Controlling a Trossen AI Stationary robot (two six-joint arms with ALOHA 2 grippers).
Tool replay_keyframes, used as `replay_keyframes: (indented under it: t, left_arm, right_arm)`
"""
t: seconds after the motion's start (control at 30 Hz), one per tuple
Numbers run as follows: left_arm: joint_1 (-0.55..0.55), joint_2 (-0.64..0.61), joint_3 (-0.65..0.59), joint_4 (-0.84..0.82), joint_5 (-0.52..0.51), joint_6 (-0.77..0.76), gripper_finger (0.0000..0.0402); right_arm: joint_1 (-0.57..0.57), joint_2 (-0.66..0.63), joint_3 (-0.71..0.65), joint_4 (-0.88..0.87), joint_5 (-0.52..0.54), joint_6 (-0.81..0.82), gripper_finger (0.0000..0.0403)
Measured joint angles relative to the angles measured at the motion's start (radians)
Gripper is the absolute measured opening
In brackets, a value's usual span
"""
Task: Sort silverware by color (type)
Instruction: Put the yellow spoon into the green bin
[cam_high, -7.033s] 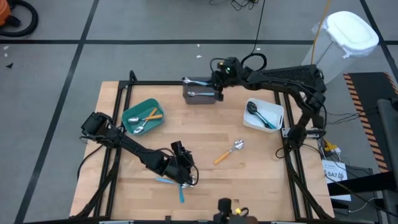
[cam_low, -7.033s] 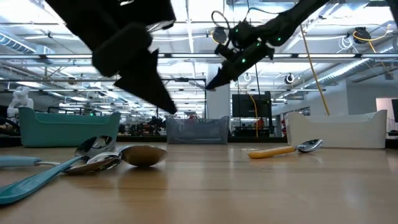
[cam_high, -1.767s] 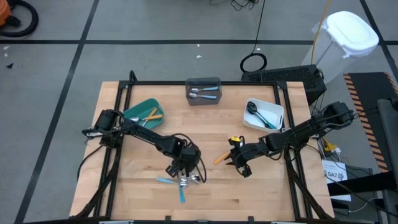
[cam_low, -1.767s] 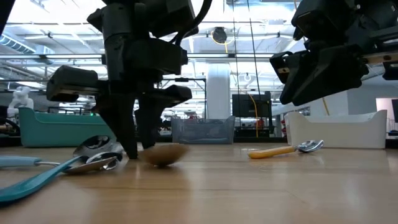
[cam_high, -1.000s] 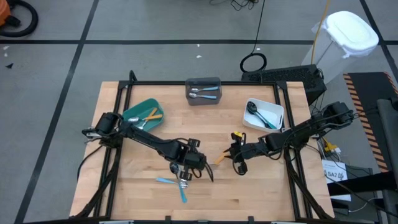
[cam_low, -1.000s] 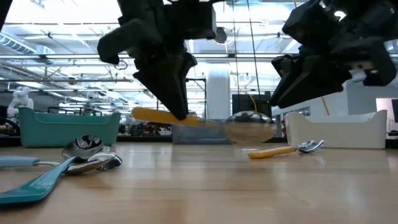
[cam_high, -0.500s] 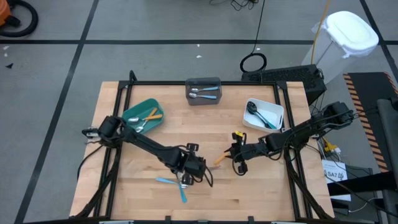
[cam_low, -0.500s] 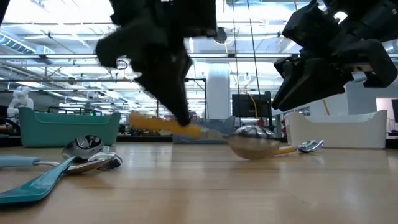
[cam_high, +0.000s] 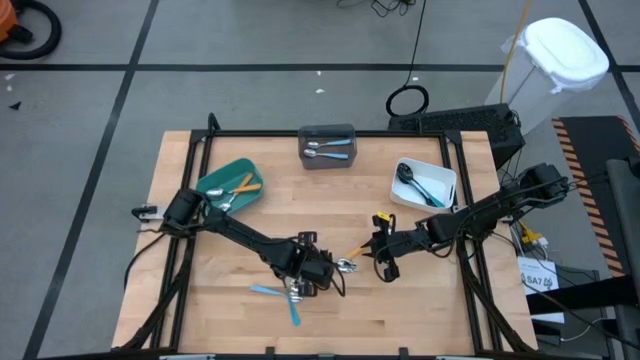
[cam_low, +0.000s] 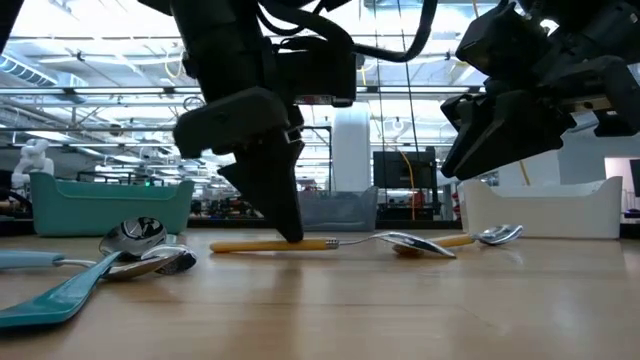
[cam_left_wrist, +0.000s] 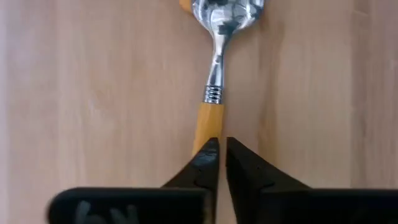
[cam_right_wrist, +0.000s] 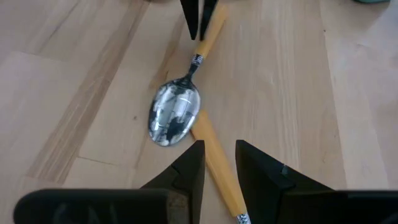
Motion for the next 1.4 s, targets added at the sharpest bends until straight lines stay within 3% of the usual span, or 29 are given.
replay_keyframes:
  t: [0.3,0.63,0.77,1.07,1.4]
  left_arm:
    - [0.000,0.018,0.000,0.157,-0.046,0.060,0.0147]
    - [0.029,0.101,0.006,0.273,-0.038,0.091,0.0165]
    - [0.033,0.103,0.005,0.279,-0.030,0.092,0.0139]
    - [0.035,0.107,0.013,0.314,-0.060,0.110,0.0016]
    - [0.028,0.110,0.266,-0.011,-0.098,0.113,0.0010]
  right_arm:
    - [0.000,0.000,0.000,-0.003,0.000,0.000,0.0086]
    - [0.000,0.000,0.000,-0.006,0.000,-0.001,0.0086]
    - [0.000,0.000,0.000,-0.006,0.000,-0.001,0.0086]
    - [0.000,0.000,0.000,-0.004,0.001,-0.001,0.0086]
    - [0.000,-0.068,0.002,-0.071,0.051,0.036,0.0086]
